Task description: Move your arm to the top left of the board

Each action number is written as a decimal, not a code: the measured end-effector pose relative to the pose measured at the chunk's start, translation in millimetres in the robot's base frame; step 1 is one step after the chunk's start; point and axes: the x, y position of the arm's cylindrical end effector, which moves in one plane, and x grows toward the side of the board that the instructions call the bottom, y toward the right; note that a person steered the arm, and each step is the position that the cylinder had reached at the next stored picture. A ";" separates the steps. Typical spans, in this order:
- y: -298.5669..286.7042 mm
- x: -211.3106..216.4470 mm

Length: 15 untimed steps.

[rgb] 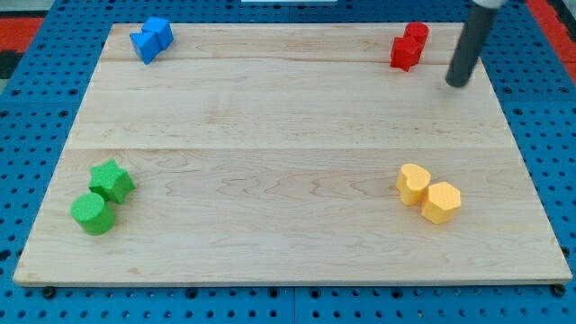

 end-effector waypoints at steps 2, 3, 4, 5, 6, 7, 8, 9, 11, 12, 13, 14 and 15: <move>35.4 59.6; -12.8 45.0; -148.5 41.8; -259.6 12.7; -335.4 12.4; -379.1 -4.3; -502.3 -12.5; -503.9 -24.4; -538.4 -96.3; -543.0 -96.5; -543.1 -133.6; -517.6 -169.3; -442.3 -150.7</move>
